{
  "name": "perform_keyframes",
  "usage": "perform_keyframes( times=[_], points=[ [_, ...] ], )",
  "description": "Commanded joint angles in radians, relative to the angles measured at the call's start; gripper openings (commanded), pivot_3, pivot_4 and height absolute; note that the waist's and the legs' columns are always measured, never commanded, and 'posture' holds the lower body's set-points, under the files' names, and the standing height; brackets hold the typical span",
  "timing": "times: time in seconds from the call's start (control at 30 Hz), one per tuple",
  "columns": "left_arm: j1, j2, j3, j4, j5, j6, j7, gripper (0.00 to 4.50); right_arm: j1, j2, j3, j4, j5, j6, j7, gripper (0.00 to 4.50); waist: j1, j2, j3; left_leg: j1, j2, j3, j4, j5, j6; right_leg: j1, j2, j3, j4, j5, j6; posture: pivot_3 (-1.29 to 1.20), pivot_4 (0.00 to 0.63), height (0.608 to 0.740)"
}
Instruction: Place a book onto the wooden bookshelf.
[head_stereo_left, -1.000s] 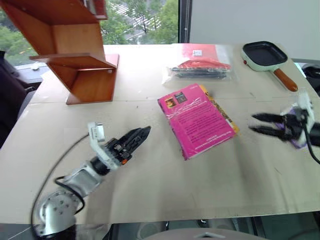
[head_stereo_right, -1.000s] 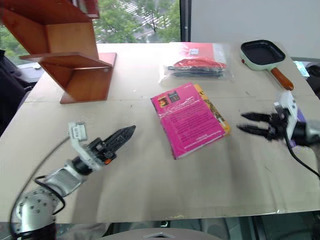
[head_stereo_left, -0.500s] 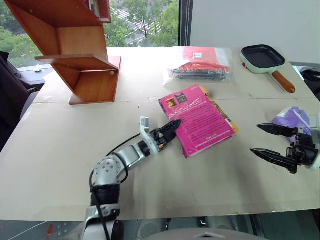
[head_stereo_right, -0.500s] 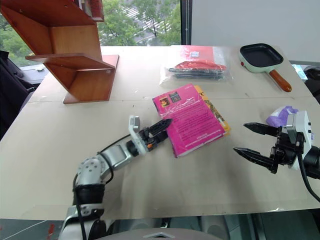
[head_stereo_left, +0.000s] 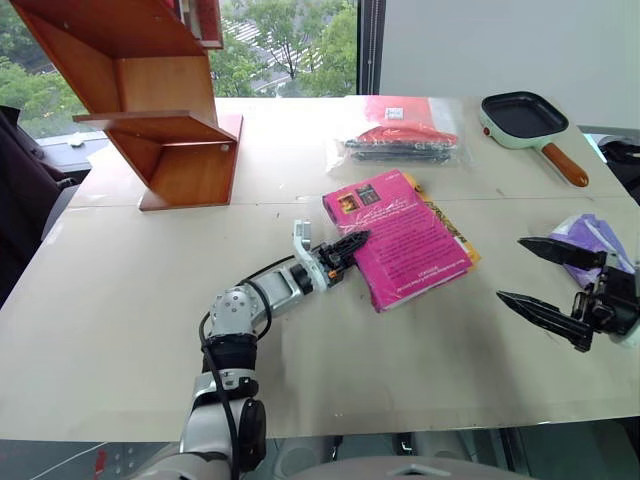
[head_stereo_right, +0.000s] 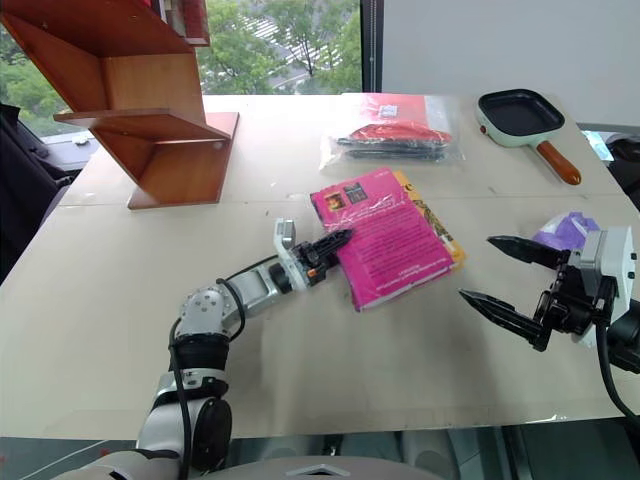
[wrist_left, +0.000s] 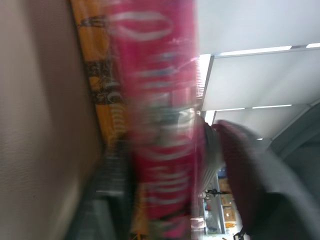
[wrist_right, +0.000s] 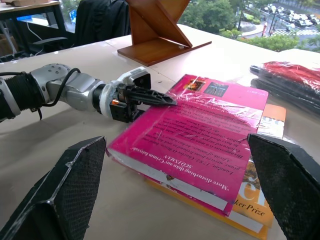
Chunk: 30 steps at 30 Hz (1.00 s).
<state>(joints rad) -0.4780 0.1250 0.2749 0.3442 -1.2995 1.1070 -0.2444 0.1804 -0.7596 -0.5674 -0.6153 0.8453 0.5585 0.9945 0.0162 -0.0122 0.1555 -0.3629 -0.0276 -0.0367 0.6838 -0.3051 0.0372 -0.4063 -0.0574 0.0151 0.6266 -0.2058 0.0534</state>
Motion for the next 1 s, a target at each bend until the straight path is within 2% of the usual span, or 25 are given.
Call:
perform_keyframes(
  times=[0.03,0.13,0.27,0.3,0.37,0.43,0.5,0.57,0.7,0.87,0.97,1.0],
  points=[
    [0.026,-0.019,0.023,0.001,-0.013,0.038,0.008,0.60,-0.007,-0.011,-0.004,-0.007,0.009,-0.031,0.004,4.50,0.000,0.000,0.000,0.000,0.000,0.000,0.000,0.000,0.000,0.000,0.000,0.000,0.000,0.000,0.000,0.00,0.150,0.740],
    [0.041,-0.027,0.056,-0.068,-0.019,0.012,0.007,0.60,-0.027,-0.013,0.013,0.013,0.004,-0.049,0.012,4.50,-0.001,0.000,0.000,0.000,0.000,0.000,0.000,0.000,0.000,0.000,-0.001,0.000,-0.001,0.000,0.000,0.00,0.150,0.740],
    [0.064,-0.010,0.080,-0.277,-0.023,-0.057,-0.015,0.60,-0.079,-0.011,0.025,0.048,0.025,-0.052,0.007,4.50,-0.004,-0.003,0.002,-0.003,0.001,0.002,-0.001,0.002,-0.004,-0.003,-0.001,0.002,-0.001,0.000,0.000,0.00,0.150,0.740],
    [0.054,0.051,0.055,-0.422,0.033,-0.103,-0.067,0.60,-0.114,-0.013,0.035,0.082,0.027,-0.056,0.011,4.50,-0.005,-0.004,0.003,-0.003,0.002,0.001,-0.001,0.002,-0.004,-0.003,-0.001,0.001,-0.001,0.000,0.000,0.00,0.150,0.740],
    [0.043,0.128,0.014,-0.593,0.111,-0.166,-0.136,0.60,-0.160,-0.017,0.050,0.130,0.025,-0.062,0.020,4.50,-0.006,-0.008,0.006,-0.006,0.003,0.001,-0.001,0.003,-0.006,-0.006,-0.003,0.002,-0.001,0.000,0.000,0.00,0.150,0.740],
    [-0.022,0.177,0.054,-0.692,0.073,-0.230,-0.215,0.60,-0.226,-0.010,0.096,0.187,0.010,-0.073,0.034,4.50,-0.004,-0.008,0.006,-0.007,0.003,0.000,-0.001,0.003,-0.007,-0.007,-0.002,0.002,-0.001,0.000,-0.001,0.00,0.150,0.740],
    [-0.090,0.248,0.065,-0.735,0.112,-0.289,-0.263,0.60,-0.294,-0.001,0.142,0.246,-0.011,-0.092,0.053,4.50,0.001,-0.008,0.007,-0.007,0.002,0.000,-0.001,0.003,-0.007,-0.006,-0.002,0.000,-0.001,0.000,-0.001,0.00,0.150,0.740],
    [-0.134,0.355,0.020,-0.762,0.239,-0.341,-0.323,0.60,-0.357,0.007,0.175,0.300,-0.021,-0.107,0.070,4.50,0.001,-0.007,0.007,-0.008,0.001,0.000,-0.001,0.003,-0.006,-0.006,-0.001,-0.001,-0.002,0.000,-0.001,0.00,0.150,0.740],
    [-0.218,0.640,-0.127,-0.823,0.584,-0.503,-0.446,0.60,-0.483,0.021,0.227,0.414,-0.040,-0.138,0.107,4.50,-0.004,-0.006,0.008,-0.006,-0.001,0.002,-0.004,0.003,-0.006,-0.006,-0.001,0.001,-0.004,0.000,-0.001,0.00,0.150,0.740],
    [-0.315,0.756,-0.160,-0.816,0.843,-0.685,-0.433,0.60,-0.606,0.039,0.253,0.531,-0.053,-0.164,0.144,4.50,-0.003,-0.007,0.013,-0.008,0.001,0.001,-0.006,0.003,-0.006,-0.008,0.001,0.000,-0.005,0.000,0.000,0.00,0.150,0.740],
    [-0.322,0.832,-0.187,-0.828,0.979,-0.749,-0.454,0.60,-0.642,0.040,0.264,0.575,-0.063,-0.177,0.170,4.50,-0.004,-0.007,0.014,-0.011,0.002,0.001,-0.007,0.003,-0.006,-0.011,0.002,-0.001,-0.006,0.000,0.000,0.00,0.150,0.740],
    [-0.299,0.893,-0.192,-0.826,1.053,-0.793,-0.476,0.60,-0.659,0.043,0.271,0.589,-0.061,-0.171,0.176,4.50,-0.003,-0.007,0.014,-0.011,0.002,0.001,-0.008,0.003,-0.006,-0.011,0.001,0.000,-0.006,0.000,0.000,0.00,0.150,0.740]
  ],
)
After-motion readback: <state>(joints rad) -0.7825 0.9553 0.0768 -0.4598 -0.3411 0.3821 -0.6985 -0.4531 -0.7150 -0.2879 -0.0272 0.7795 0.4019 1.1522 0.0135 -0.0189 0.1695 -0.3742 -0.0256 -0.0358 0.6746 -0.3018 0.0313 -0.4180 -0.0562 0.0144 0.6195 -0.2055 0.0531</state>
